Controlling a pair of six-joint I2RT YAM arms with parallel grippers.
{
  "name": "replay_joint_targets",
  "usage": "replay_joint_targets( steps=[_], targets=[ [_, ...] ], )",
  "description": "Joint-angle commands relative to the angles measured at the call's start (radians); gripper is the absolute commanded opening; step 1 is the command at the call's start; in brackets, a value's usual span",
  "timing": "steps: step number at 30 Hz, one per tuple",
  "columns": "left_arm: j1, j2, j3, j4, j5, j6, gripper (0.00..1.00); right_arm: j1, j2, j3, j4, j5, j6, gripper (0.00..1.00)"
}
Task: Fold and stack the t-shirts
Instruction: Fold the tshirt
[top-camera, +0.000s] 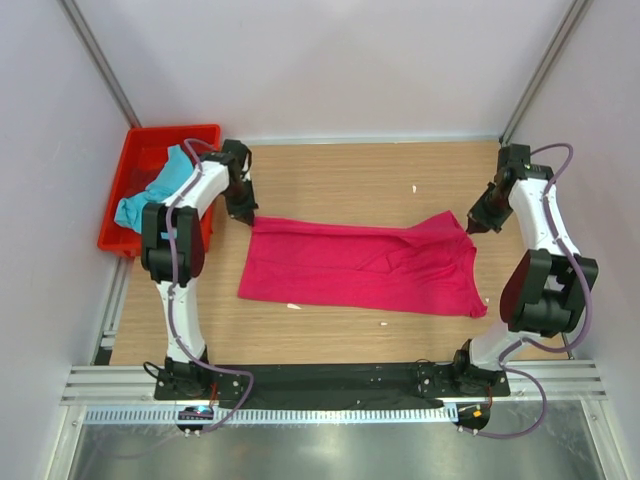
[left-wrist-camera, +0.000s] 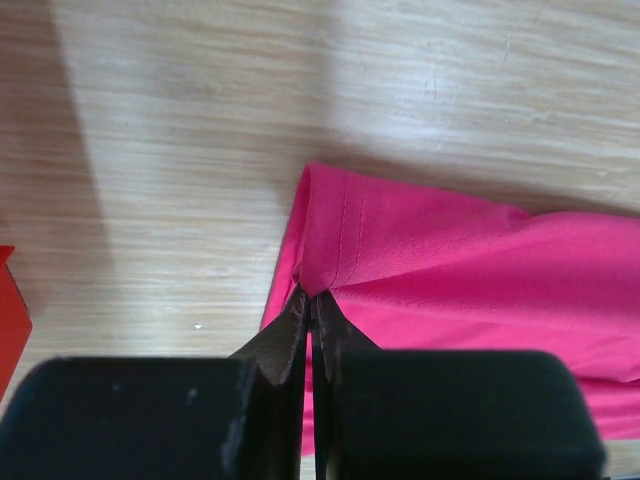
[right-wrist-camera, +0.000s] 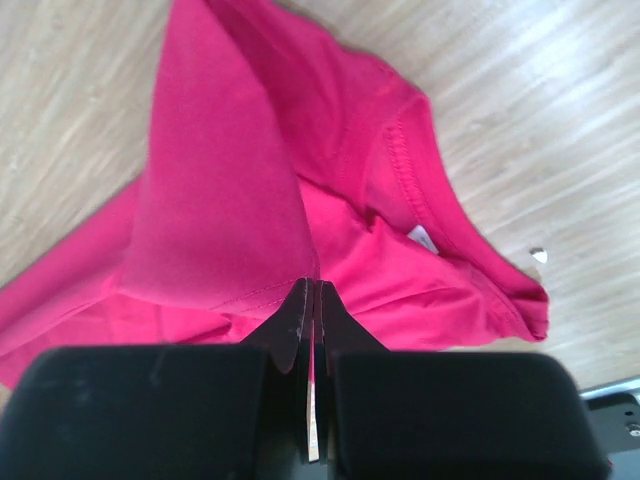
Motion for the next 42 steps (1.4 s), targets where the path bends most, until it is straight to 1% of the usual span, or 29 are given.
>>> replay_joint_targets(
  steps=[1, 7, 12, 15, 20, 28, 38, 42],
  targets=[
    [0.009, -0.063, -0.033, -0.021, 0.015, 0.023, 0.0, -0.005, -0.097, -0.043, -0.032, 0.066, -0.029, 0.01],
    [0.009, -0.095, -0.094, -0.021, 0.025, 0.026, 0.0, -0.008, -0.151, -0.141, -0.046, 0.089, -0.018, 0.01],
    [0.009, -0.118, -0.14, -0.027, 0.033, 0.029, 0.0, -0.017, -0.176, -0.172, -0.057, 0.135, -0.024, 0.01],
    [0.01, -0.124, -0.154, -0.032, 0.035, 0.03, 0.0, -0.016, -0.174, -0.192, -0.054, 0.158, -0.03, 0.01],
    [0.009, -0.138, -0.171, -0.047, 0.03, 0.039, 0.0, -0.017, -0.153, -0.233, -0.047, 0.145, -0.034, 0.01],
    [0.009, -0.15, -0.19, -0.055, 0.025, 0.039, 0.0, -0.016, -0.165, -0.262, -0.05, 0.155, -0.037, 0.01],
    [0.007, -0.166, -0.275, -0.03, 0.027, 0.039, 0.0, -0.016, -0.147, -0.311, -0.038, 0.165, -0.029, 0.01],
    [0.009, -0.164, -0.288, -0.024, 0.029, 0.041, 0.0, -0.016, -0.142, -0.327, -0.035, 0.165, -0.029, 0.01]
  ],
)
